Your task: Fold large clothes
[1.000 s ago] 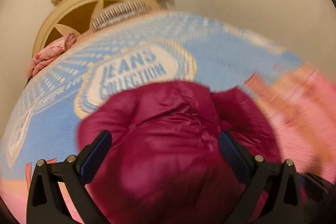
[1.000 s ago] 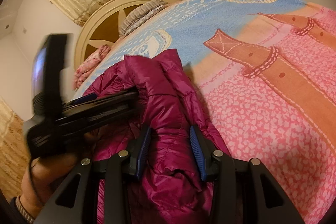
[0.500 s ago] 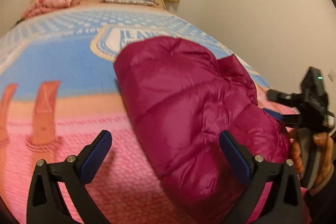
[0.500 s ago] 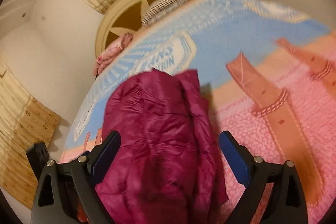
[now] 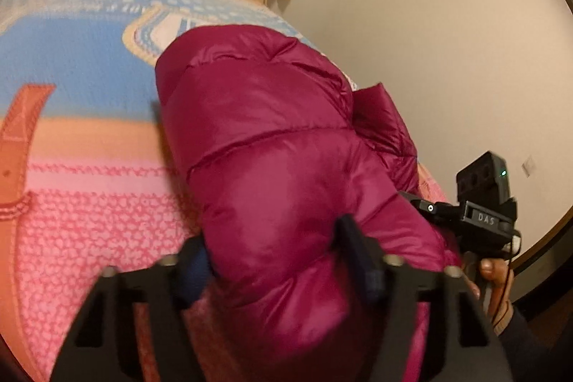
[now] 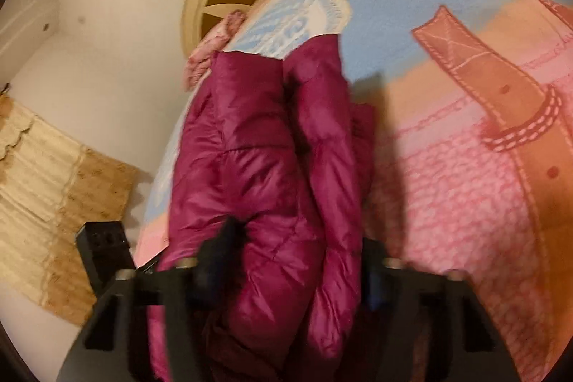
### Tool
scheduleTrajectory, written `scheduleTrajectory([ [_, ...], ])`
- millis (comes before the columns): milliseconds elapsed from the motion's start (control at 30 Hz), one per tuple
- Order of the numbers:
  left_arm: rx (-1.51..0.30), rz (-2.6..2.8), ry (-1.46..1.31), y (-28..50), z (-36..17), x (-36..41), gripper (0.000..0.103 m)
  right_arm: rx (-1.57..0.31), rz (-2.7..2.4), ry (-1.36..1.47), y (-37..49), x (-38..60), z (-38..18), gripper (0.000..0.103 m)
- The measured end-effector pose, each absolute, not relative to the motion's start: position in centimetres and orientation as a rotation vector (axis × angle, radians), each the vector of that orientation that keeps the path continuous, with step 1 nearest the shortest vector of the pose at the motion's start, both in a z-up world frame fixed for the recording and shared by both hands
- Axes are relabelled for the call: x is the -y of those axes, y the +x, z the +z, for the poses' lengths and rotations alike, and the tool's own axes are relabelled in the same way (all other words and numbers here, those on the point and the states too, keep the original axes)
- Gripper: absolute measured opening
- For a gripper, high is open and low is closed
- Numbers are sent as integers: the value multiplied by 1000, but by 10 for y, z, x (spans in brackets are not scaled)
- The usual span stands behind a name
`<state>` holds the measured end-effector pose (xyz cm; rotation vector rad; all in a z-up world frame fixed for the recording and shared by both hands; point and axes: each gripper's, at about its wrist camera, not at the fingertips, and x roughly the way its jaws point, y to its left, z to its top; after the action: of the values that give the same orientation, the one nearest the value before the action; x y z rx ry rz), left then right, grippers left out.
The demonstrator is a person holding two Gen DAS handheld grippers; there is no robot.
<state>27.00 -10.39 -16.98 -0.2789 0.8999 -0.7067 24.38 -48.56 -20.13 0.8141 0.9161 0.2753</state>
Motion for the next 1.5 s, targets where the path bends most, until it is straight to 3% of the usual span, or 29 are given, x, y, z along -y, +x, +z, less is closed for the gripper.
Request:
scheduleTrajectory([
  [100, -866, -678, -238, 252, -150, 97, 41, -895, 282, 792, 234, 474, -191, 34],
  [633, -682, -393, -130, 138, -63, 2, 40, -892, 567, 740, 252, 327, -142, 30],
  [1500, -671, -77, -174, 92, -90, -120, 40, -1034, 841, 576, 298, 97, -145, 30],
])
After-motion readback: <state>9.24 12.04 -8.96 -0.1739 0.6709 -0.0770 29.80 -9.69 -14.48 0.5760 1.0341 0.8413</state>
